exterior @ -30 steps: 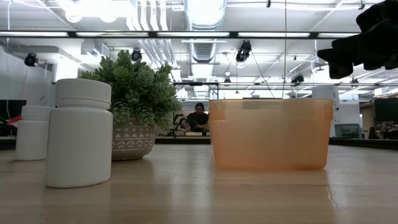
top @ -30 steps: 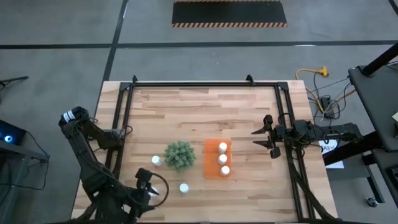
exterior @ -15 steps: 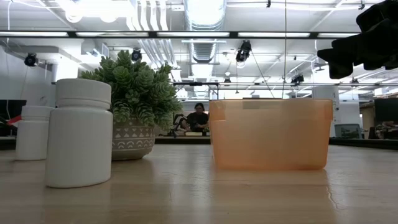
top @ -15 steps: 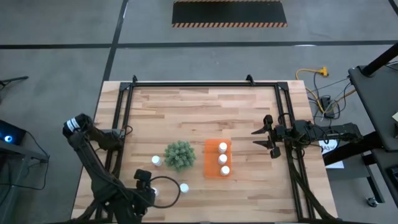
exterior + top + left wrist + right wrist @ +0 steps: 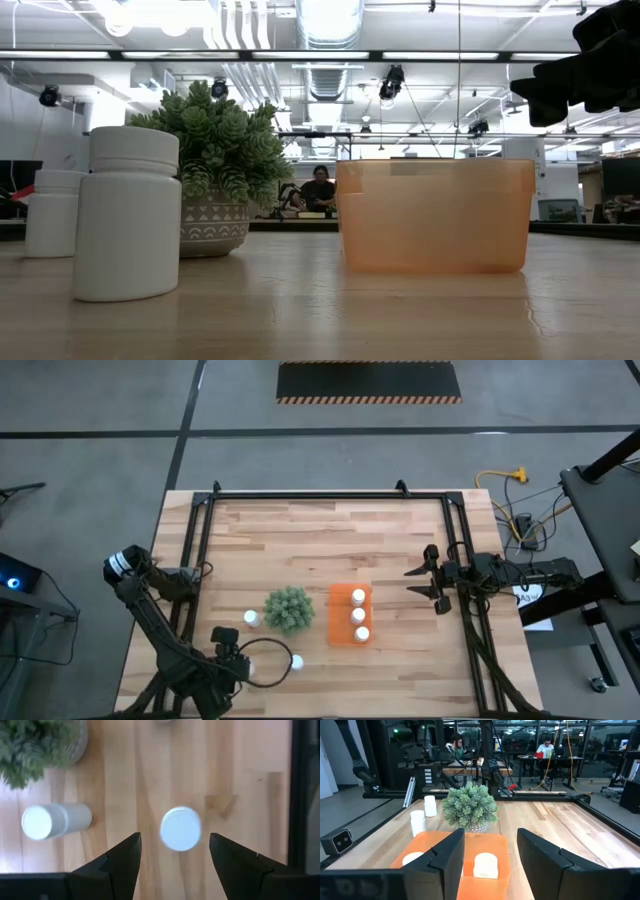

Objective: Pick and place pill bottles into a basket
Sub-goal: Put the white medicine bottle into the orange bin

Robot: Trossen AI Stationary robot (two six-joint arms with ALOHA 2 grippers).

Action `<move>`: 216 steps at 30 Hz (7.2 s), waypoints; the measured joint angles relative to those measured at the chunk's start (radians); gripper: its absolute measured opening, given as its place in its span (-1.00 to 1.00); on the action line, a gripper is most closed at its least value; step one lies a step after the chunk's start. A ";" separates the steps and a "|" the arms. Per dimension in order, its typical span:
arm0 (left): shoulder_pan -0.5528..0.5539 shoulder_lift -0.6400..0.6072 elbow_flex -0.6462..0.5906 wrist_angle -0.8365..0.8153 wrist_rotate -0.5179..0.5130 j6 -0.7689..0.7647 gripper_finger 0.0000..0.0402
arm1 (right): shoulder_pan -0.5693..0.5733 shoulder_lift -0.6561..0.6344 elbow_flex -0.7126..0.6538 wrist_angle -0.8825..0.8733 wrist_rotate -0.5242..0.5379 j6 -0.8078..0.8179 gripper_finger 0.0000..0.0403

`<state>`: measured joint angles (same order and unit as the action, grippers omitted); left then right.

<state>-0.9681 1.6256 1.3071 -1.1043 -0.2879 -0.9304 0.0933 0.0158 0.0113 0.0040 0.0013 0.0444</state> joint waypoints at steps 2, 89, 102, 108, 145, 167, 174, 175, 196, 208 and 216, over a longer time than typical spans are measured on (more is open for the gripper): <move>0.000 -0.008 -0.016 0.000 0.000 -0.006 0.08 | 0.000 0.000 0.000 0.000 0.000 -0.002 -0.15; 0.049 -0.055 -0.278 0.364 0.048 -0.040 -0.17 | 0.000 0.000 0.000 0.000 0.000 0.000 -0.15; 0.062 -0.055 -0.269 0.362 0.082 -0.028 -0.29 | 0.000 0.000 0.000 0.000 0.000 -0.002 -0.15; 0.094 -0.055 -0.245 0.353 0.113 0.026 -0.29 | 0.000 0.000 0.000 0.000 0.000 -0.001 -0.14; 0.475 -0.056 0.056 0.098 0.197 0.563 -0.29 | 0.000 0.000 0.000 0.000 0.000 -0.001 -0.15; 0.613 -0.056 0.183 0.099 0.224 0.762 -0.29 | 0.000 0.000 0.000 0.000 0.000 0.000 -0.15; 0.666 -0.056 0.208 0.100 0.230 0.812 -0.29 | 0.000 0.000 0.000 0.000 0.000 -0.002 -0.14; 0.674 -0.056 0.209 0.100 0.230 0.816 -0.29 | 0.000 0.000 0.000 0.000 0.000 -0.002 -0.14; 0.795 0.297 0.627 -0.034 0.279 1.055 -0.29 | 0.000 0.000 0.000 0.001 0.001 0.000 -0.14; 0.843 0.411 0.695 -0.004 0.281 1.137 -0.29 | 0.000 0.000 0.000 0.000 0.000 -0.002 -0.14; 0.863 0.407 0.671 0.082 0.280 1.152 -0.29 | 0.000 0.000 0.000 0.000 0.000 -0.001 -0.14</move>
<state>-0.1054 2.0323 1.9784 -1.0218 -0.0078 0.2218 0.0933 0.0154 0.0109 0.0040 0.0015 0.0434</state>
